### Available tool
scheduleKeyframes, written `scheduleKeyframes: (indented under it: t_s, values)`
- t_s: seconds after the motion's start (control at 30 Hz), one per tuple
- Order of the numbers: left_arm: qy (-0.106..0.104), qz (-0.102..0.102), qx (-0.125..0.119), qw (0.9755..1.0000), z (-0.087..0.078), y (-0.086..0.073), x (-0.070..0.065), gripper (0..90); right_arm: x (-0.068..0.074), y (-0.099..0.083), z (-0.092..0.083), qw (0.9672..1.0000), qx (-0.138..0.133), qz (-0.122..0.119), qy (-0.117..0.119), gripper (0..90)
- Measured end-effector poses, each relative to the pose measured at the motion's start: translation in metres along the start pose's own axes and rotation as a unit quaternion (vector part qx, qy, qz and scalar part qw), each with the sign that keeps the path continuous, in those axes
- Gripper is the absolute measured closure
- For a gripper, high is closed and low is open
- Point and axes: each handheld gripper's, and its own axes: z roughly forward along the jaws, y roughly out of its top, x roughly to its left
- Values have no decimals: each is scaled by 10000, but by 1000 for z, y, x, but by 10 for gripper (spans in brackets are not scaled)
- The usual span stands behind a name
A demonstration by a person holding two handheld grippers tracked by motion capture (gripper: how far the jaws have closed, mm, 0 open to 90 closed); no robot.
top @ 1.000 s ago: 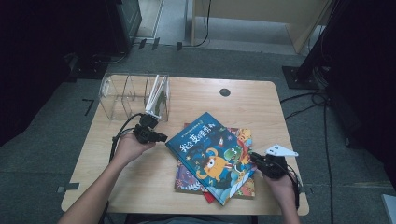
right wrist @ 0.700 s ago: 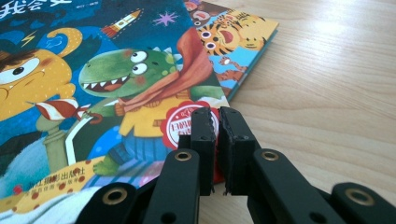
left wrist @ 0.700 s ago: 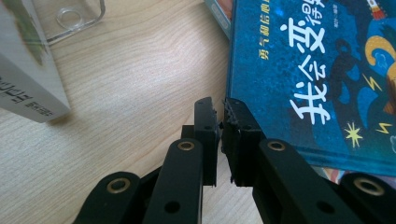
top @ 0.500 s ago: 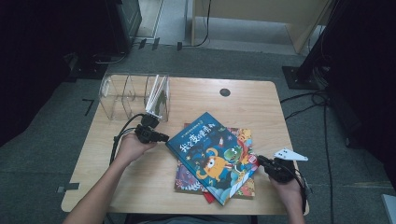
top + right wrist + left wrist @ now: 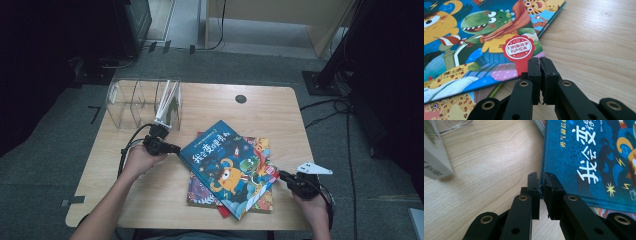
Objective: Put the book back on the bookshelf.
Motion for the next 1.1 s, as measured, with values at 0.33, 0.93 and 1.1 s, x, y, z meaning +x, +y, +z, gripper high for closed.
scheduleKeyframes:
  t_s: [0.33,0.93,1.1]
  values:
    - [141,-139,8,9998,0,-6,0,898,-5,4,7,9999,-15,71,70,900]
    - [-44,-540,-162,9984,-14,-44,-7,888,-18,23,33,9988,-193,368,264,897]
    - [-66,-593,-154,9981,-18,-54,-10,884,-18,31,41,9990,-167,333,241,900]
